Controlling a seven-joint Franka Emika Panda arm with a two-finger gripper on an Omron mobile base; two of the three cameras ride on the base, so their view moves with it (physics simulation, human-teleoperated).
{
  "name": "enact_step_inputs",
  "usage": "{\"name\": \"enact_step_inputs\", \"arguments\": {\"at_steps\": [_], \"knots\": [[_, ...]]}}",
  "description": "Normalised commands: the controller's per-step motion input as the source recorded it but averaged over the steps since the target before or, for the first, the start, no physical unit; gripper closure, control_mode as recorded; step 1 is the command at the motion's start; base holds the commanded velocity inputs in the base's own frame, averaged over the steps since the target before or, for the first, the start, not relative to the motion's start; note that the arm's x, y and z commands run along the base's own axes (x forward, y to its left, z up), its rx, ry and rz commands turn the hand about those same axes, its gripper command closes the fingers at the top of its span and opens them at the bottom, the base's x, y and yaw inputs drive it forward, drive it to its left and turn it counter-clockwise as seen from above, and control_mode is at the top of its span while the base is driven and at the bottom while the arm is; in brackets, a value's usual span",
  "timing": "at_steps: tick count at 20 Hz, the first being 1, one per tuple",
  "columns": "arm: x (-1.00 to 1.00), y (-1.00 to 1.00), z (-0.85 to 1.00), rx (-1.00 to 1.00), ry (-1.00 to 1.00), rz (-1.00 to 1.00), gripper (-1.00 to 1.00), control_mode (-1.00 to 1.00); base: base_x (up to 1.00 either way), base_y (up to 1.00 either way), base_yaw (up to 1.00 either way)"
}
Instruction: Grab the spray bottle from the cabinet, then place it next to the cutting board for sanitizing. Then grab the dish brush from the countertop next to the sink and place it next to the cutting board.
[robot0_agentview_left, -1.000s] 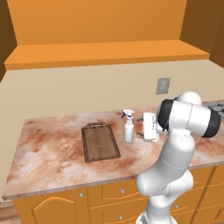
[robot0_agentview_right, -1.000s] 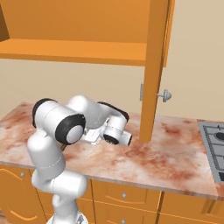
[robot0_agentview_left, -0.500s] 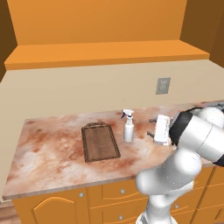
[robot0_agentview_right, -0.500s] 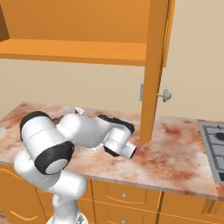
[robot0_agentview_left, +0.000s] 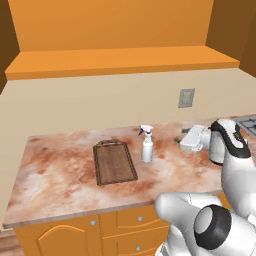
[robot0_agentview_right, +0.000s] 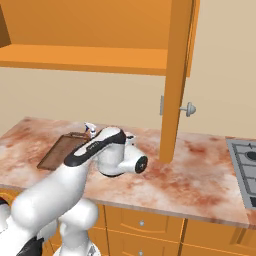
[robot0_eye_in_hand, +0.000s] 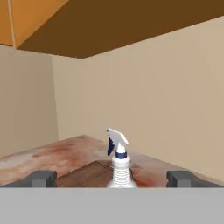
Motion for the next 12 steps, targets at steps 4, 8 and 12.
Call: {"name": "enact_step_inputs", "arguments": {"at_steps": [4, 8, 12], "knots": [[-0.3, -0.01, 0.81, -0.1, 0.68, -0.22, -1.0, -1.0, 0.0, 0.0, 0.0], [-0.31, -0.13, 0.96, -0.11, 0.64, -0.19, -1.0, -1.0, 0.0, 0.0, 0.0], [-0.32, -0.14, 0.66, -0.13, 0.57, -0.19, -1.0, -1.0, 0.0, 0.0, 0.0]]}}
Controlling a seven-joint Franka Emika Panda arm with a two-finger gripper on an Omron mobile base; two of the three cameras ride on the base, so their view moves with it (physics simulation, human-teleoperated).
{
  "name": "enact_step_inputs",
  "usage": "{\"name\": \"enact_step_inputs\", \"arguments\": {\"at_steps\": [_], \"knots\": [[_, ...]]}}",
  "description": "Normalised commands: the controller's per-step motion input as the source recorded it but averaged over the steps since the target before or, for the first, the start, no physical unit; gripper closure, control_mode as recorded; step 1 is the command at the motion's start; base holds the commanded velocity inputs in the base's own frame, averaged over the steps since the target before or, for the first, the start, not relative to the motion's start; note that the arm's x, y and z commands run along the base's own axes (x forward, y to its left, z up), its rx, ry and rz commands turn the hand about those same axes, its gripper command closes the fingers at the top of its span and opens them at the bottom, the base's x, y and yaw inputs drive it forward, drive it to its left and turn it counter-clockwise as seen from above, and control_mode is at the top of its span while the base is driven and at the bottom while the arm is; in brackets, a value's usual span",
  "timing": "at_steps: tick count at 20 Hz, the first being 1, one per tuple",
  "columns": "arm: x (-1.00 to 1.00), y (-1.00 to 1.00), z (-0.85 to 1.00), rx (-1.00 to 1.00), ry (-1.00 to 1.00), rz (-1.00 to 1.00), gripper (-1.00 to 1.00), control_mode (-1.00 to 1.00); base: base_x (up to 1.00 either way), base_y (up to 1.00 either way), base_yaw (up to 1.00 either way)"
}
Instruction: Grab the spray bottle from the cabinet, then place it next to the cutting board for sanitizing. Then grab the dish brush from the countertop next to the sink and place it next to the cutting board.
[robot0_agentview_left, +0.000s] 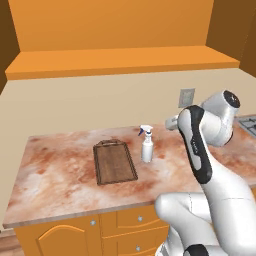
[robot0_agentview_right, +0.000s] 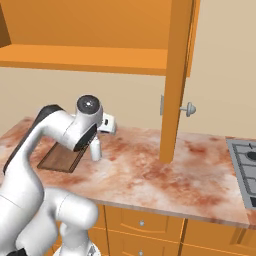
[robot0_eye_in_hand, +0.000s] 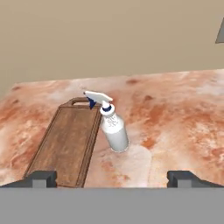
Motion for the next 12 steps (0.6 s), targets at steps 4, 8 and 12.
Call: {"name": "enact_step_inputs", "arguments": {"at_steps": [4, 8, 12], "knots": [[-0.81, -0.15, 0.33, -0.04, 0.33, -0.23, -1.0, -1.0, 0.0, 0.0, 0.0], [-0.66, -0.02, 0.39, -0.01, 0.18, -0.23, -1.0, -1.0, 0.0, 0.0, 0.0], [-0.52, 0.0, 0.12, 0.0, -0.05, -0.06, -1.0, -1.0, 0.0, 0.0, 0.0]]}}
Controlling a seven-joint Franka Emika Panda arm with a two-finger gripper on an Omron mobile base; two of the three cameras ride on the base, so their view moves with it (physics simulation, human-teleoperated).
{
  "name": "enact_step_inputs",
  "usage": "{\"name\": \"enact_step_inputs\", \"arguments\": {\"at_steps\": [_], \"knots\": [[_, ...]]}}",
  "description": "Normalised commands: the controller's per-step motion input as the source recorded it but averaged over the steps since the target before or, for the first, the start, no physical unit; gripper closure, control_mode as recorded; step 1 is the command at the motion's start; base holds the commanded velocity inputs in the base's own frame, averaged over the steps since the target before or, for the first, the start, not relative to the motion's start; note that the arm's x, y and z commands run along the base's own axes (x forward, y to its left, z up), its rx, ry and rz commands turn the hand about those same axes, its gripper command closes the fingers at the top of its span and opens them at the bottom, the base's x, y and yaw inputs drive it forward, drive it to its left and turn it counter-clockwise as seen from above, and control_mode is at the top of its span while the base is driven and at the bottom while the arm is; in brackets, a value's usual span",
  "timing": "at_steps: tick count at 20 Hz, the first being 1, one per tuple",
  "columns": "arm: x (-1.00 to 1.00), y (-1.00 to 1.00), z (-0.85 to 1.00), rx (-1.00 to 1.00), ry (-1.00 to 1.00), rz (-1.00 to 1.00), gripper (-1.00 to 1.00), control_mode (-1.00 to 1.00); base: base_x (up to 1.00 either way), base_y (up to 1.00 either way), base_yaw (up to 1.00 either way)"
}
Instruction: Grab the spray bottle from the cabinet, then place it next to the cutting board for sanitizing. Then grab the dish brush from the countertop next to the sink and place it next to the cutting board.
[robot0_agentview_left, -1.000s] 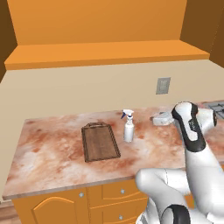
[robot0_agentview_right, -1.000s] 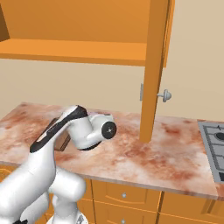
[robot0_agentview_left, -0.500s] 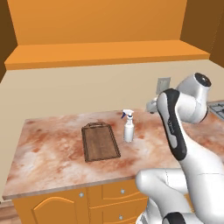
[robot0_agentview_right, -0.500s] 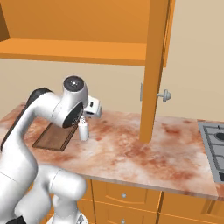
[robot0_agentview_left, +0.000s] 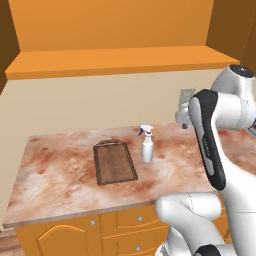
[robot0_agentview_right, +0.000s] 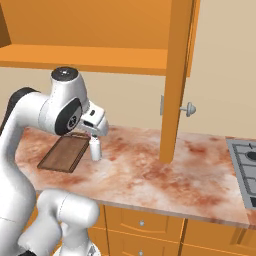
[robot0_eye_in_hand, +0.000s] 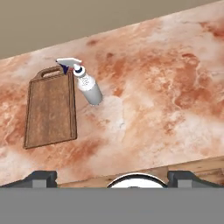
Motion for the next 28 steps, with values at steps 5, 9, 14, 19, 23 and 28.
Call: {"name": "enact_step_inputs", "arguments": {"at_steps": [5, 9, 14, 19, 23, 28], "knots": [[-0.74, 0.0, 0.22, 0.02, -0.36, 0.0, -1.0, -1.0, 0.0, 0.0, 0.0], [-0.74, 0.02, 0.56, 0.03, -0.24, -0.01, -1.0, -1.0, 0.0, 0.0, 0.0], [-0.63, 0.01, 0.48, 0.0, -0.12, -0.09, -1.0, -1.0, 0.0, 0.0, 0.0], [-0.52, 0.0, 0.34, 0.0, -0.15, -0.12, -1.0, -1.0, 0.0, 0.0, 0.0], [-0.56, 0.0, 0.09, 0.0, -0.16, -0.12, -1.0, 1.0, -0.25, 0.0, -0.04], [0.0, 0.0, 0.0, 0.0, 0.0, 0.0, -1.0, 1.0, -1.0, -0.04, -0.14]]}}
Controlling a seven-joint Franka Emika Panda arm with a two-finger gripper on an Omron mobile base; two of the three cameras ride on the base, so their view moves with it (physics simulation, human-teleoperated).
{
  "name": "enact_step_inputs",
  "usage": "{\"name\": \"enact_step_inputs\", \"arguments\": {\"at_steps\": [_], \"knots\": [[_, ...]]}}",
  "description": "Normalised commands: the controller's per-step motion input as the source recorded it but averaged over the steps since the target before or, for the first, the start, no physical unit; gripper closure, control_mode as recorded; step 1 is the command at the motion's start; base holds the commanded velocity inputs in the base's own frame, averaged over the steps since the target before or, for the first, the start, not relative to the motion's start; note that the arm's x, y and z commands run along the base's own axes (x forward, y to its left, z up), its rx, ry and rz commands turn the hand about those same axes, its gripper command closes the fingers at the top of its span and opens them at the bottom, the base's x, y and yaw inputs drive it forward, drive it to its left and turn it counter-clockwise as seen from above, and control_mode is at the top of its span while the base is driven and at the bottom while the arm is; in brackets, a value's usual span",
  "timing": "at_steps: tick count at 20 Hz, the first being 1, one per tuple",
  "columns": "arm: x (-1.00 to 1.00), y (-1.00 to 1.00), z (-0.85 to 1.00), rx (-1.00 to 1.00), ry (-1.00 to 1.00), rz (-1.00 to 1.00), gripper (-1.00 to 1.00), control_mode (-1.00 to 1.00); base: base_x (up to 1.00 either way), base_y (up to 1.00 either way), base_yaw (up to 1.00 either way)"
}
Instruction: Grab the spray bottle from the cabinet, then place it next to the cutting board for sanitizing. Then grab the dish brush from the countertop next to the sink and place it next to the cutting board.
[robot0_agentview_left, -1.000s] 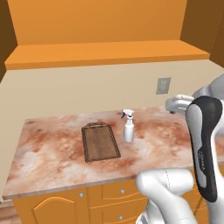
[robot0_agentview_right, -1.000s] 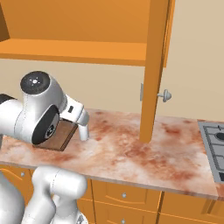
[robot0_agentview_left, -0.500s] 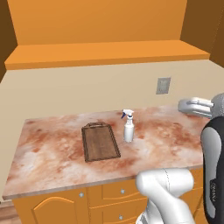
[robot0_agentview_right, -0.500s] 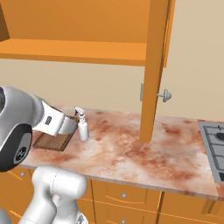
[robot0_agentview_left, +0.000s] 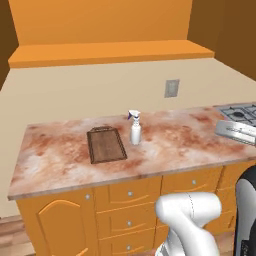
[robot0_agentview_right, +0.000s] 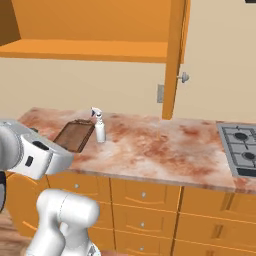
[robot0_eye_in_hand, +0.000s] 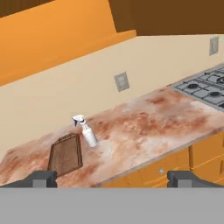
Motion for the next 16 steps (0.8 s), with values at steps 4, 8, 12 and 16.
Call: {"name": "enact_step_inputs", "arguments": {"at_steps": [4, 8, 12, 16], "knots": [[0.0, 0.0, 0.0, 0.0, 0.0, 0.0, -1.0, 1.0, -1.0, -0.36, -0.24], [0.0, 0.0, 0.0, 0.0, 0.0, 0.0, -1.0, 1.0, -0.63, -0.56, -0.31], [0.0, 0.0, 0.0, 0.0, 0.0, 0.0, -1.0, 1.0, -0.01, -0.72, -0.32], [0.0, 0.0, 0.0, 0.0, 0.0, 0.0, -1.0, 1.0, 0.0, -0.79, -0.38]]}}
